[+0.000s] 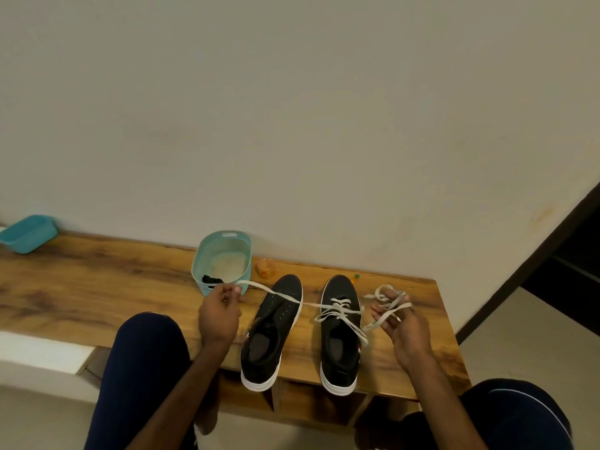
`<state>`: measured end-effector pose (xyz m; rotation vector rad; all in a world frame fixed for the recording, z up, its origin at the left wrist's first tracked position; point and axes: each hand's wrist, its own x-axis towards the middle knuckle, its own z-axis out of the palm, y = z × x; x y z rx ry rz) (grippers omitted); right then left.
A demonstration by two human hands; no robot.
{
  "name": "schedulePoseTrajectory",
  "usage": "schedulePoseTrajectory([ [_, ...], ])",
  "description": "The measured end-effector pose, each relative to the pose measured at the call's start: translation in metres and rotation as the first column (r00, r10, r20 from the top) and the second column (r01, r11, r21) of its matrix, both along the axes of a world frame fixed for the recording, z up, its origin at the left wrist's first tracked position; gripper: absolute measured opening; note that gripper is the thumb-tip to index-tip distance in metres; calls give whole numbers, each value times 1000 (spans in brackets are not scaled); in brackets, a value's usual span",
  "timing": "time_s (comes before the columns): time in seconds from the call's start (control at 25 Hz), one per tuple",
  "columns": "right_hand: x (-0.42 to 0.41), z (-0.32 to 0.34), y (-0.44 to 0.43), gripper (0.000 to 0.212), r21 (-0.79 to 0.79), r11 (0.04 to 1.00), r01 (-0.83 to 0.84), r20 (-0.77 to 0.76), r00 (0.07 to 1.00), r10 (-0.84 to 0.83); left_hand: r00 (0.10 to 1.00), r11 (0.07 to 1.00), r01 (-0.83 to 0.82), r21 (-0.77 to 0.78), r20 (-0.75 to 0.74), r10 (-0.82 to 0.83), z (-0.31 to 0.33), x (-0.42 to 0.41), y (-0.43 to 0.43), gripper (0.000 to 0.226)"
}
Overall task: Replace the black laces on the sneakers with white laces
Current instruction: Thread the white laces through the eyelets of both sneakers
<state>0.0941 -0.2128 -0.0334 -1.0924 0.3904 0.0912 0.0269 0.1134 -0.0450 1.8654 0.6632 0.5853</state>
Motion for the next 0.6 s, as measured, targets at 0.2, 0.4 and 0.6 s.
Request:
schedulePoseTrajectory([
  [0.2, 6, -8, -28, 50, -306, 951, 37, -183, 978, -97, 965, 812, -149, -565, 95, 244, 13, 6, 27, 11],
  [0.4, 4, -20, -40, 53, -929, 301, -216, -189, 975, 115, 965, 848, -56, -527, 190, 182, 23, 2, 26, 11],
  [0.6, 5, -1, -42, 31, -423, 896, -135, -172, 983, 67, 960, 869, 43, -492, 262, 101, 26, 3, 23, 9],
])
